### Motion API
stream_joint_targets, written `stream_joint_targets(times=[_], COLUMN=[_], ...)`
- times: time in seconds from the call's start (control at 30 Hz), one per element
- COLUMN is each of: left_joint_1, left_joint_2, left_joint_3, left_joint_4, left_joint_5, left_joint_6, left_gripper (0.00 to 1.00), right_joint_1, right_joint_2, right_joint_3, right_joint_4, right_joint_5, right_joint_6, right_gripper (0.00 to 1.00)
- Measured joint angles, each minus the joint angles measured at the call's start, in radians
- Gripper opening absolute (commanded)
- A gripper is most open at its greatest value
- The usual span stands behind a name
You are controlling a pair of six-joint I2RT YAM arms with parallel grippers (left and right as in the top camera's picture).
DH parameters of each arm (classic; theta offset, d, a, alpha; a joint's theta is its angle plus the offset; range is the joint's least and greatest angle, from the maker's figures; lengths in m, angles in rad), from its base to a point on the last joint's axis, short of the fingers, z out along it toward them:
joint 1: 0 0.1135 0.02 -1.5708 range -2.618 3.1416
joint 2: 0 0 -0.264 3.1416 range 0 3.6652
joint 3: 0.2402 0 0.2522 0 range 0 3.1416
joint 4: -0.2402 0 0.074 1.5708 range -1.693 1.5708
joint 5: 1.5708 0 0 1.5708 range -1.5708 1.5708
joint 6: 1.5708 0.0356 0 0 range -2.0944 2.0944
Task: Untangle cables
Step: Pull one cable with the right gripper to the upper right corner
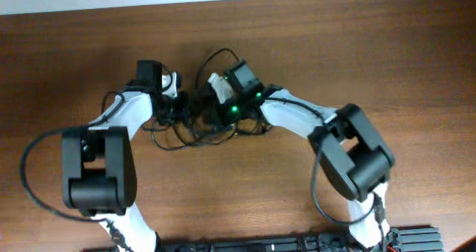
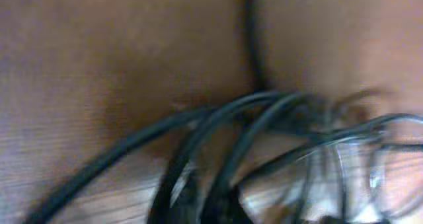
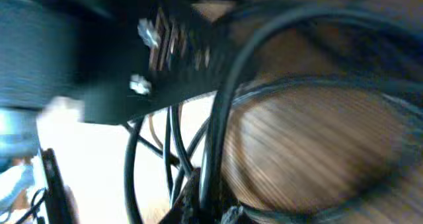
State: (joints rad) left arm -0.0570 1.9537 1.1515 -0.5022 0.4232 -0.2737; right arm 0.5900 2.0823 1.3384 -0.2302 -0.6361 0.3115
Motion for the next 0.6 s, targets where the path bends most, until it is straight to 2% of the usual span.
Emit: stream_joint_targets(times=[0.2,0.33,0.47,0.6], left_joint_1=[0.003,0.003,0.003,0.024], left_joint_2=[0.01,0.007,-0.009,-0.016], left_joint_3=[0.018,0.023,0.038,0.041], left_joint_4=[-0.043,-0.059,-0.116,-0.136], left_joint_5=[-0.032,-0.074,-0.243,-0.343], left_joint_6=[0.0,0.0,0.0,-0.008], left_gripper=[0.0,0.0,0.0,0.0], right_joint_1=[-0.223,-0.393,-0.713,-0.948], right_joint_2=[-0.355,-0.562,-0.755,-0.79], right_joint_3=[0.001,0.003,0.068,0.146], right_joint_4=[-0.211,-0.27,-0.279,-0.284], right_joint_5=[0.187,0.34,0.397,0.41], right_joint_6=[-0.011,-0.027,-0.039,-0.044], right_gripper=[0.04,0.04,0.04,0.04])
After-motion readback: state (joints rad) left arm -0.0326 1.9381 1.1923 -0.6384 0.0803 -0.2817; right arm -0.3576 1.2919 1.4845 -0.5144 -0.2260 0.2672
